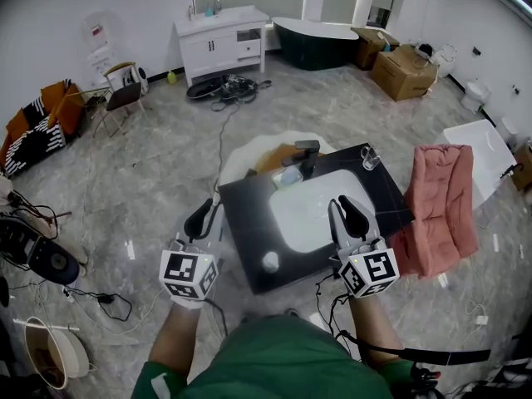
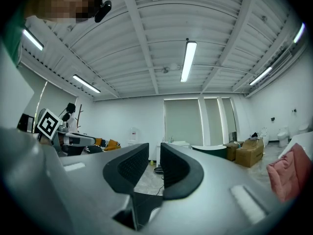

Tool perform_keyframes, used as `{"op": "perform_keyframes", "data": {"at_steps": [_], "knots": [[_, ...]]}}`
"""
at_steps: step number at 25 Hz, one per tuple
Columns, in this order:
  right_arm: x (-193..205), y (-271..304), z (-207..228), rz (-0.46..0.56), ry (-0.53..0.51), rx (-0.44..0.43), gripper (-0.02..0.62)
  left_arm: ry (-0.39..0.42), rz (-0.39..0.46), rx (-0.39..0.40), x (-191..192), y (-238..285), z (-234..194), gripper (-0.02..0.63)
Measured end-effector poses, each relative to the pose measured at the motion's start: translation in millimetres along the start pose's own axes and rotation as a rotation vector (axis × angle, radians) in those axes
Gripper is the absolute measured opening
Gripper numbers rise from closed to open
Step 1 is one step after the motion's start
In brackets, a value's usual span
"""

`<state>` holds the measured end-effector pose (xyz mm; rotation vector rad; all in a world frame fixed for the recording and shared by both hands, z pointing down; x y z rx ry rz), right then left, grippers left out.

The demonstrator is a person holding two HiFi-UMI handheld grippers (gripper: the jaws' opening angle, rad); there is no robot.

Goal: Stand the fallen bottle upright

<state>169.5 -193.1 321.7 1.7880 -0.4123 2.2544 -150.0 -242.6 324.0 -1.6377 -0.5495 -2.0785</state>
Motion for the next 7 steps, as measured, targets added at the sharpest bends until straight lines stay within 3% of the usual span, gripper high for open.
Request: {"op": "perform_keyframes", "data": {"at_steps": [7], "knots": [[9.4,4.9,-2.3,-0.015,0.004,0.023,0.074,-0.008,-0.003,0.001,14.6,2.1,-5.6,0.074]]}}
Point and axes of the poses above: the fingertips, and each gripper's own axes: y forward along the fingers, z to its right, x out of its underside, the point moved 9 cm from there along -y, backward along the fingers, and after that the axes turned 11 degrees about y, right-handed, at the moved point
